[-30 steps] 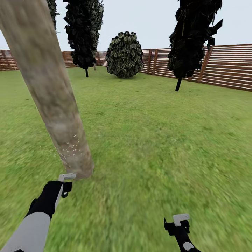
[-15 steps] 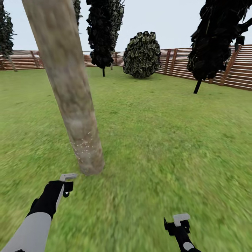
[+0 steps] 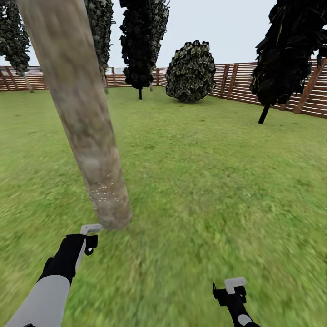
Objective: In the garden, pick up the pesticide atomizer on the floor and spray pesticide onto both trees until each tree trunk is fully covered.
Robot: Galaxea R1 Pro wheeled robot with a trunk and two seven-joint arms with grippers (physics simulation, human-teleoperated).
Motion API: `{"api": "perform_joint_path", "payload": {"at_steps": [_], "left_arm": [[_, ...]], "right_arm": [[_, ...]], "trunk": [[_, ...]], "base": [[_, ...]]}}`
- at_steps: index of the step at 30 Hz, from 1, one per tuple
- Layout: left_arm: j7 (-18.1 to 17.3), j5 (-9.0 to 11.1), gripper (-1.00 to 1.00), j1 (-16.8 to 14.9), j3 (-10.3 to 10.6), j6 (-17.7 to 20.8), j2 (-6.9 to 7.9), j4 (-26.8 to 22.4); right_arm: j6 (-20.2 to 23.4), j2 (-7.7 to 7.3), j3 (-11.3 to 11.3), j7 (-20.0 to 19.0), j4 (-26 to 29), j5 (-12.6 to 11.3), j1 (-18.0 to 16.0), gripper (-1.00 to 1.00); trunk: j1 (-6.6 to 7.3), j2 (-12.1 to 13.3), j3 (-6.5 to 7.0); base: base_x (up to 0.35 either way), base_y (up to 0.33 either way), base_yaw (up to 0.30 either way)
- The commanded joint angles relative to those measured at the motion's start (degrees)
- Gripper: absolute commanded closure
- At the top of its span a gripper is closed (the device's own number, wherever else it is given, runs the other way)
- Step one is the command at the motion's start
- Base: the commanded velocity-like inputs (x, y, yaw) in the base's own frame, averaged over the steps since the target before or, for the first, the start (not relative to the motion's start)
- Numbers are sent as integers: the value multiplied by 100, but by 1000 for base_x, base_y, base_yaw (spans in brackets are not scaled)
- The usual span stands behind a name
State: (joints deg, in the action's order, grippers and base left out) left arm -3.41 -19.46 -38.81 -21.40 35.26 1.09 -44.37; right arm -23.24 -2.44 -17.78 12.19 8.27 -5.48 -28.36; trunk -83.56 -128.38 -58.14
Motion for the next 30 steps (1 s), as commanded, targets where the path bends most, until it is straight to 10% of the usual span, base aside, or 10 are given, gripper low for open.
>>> {"api": "perform_joint_path", "payload": {"at_steps": [1, 15, 30], "left_arm": [[-42, -49, 100, -2, -14, 30, -3, -16], [-37, -49, 100, -3, -31, 34, -3, -22], [-45, -48, 100, -1, -31, 34, -12, -19]], "right_arm": [[-17, -2, -50, 12, -1, -58, -2, -100], [-14, -2, -50, 12, -1, -59, -2, -100], [-14, -1, -50, 12, -1, -51, -2, -100]], "trunk": [[1, -2, -5], [1, -2, -5], [1, -2, -5]], "base": [[17, -278, 0], [137, -266, 4], [140, -261, 253]]}}
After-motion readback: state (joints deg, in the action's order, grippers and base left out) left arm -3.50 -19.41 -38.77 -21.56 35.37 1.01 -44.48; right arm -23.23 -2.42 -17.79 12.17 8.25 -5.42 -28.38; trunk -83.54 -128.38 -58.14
